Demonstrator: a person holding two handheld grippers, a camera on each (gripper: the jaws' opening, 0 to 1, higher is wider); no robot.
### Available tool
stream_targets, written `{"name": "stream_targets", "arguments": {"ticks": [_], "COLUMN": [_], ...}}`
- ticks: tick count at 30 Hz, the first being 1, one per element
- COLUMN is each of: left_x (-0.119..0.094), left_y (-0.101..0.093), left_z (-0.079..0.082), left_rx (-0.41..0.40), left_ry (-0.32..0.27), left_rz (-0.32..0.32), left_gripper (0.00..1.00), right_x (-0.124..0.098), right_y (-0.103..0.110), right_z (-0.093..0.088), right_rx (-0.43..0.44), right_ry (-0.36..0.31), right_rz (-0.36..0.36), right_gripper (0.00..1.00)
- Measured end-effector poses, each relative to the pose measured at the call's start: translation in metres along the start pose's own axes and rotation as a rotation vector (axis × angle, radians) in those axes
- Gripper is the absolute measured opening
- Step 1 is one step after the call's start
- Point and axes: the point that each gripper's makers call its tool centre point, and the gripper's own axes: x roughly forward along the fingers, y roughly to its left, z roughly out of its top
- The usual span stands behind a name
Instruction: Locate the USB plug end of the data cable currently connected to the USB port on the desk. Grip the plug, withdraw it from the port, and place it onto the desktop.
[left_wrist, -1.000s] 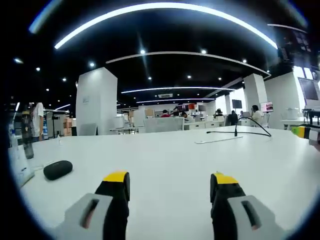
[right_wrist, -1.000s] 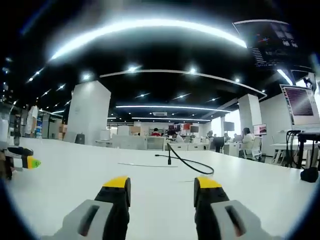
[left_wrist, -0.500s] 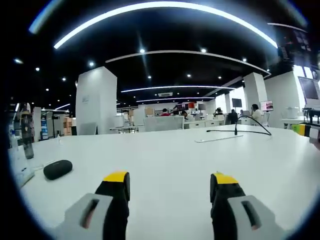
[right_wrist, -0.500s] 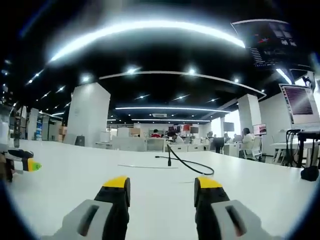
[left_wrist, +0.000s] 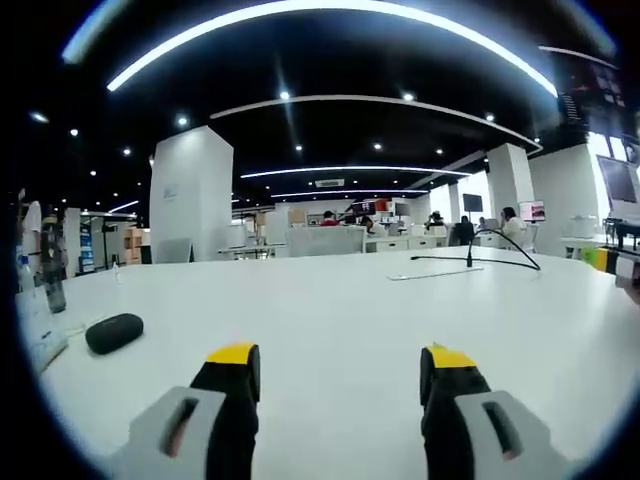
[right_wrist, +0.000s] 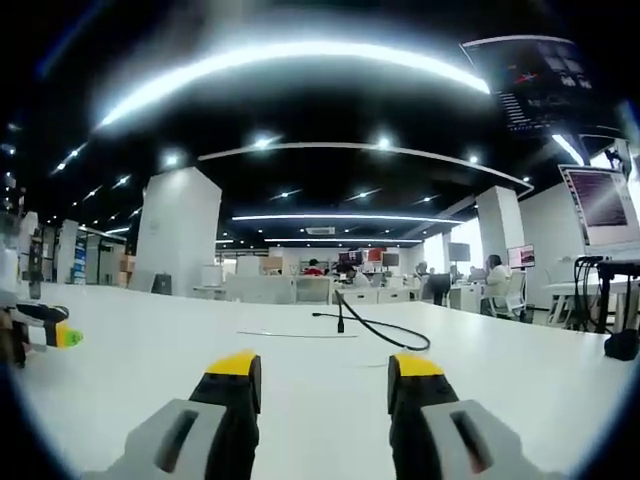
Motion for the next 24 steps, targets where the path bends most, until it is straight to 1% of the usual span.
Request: {"name": "stream_targets", "arguments": {"ticks": [6, 7, 9, 13, 17, 24], "left_x": [-0.003, -0.003, -0.004, -0.004, -0.006, -0.008], "left_y": [0.002, 0.002, 0.002, 0.001, 0.000, 0.002], "left_z": [0.006, 0.011, 0.013, 0.014, 0.016, 0.021], "left_rx": [0.005, 0.010, 0.020, 0.028, 0.054, 0.053], "left_ry": [-0.010, -0.019, -0.022, -0.024, -0.024, -0.035], "left_rz": [0.002, 0.001, 0.000, -0.002, -0.007, -0.001], "left_gripper": [0.65, 0.65, 0.65, 0.65, 0.65, 0.65], "right_x": [-0.002, -0.003, -0.004, -0.006, -0.007, -0.009], "right_y": [-0.002, -0.003, -0.003, -0.005, -0.006, -0.006], "right_z": [0.007, 0.008, 0.009, 0.009, 0.011, 0.015], "right_rx": [-0.005, -0.006, -0.007, -0.005, -0.008, -0.006], "right_ry": [-0.015, -0.016, -0.017, -0.017, -0.018, -0.023], "right_rz": [-0.009, -0.010, -0.014, -0.017, -0.015, -0.012], "right_gripper": [0.52, 0.52, 0.52, 0.51, 0.51, 0.51]}}
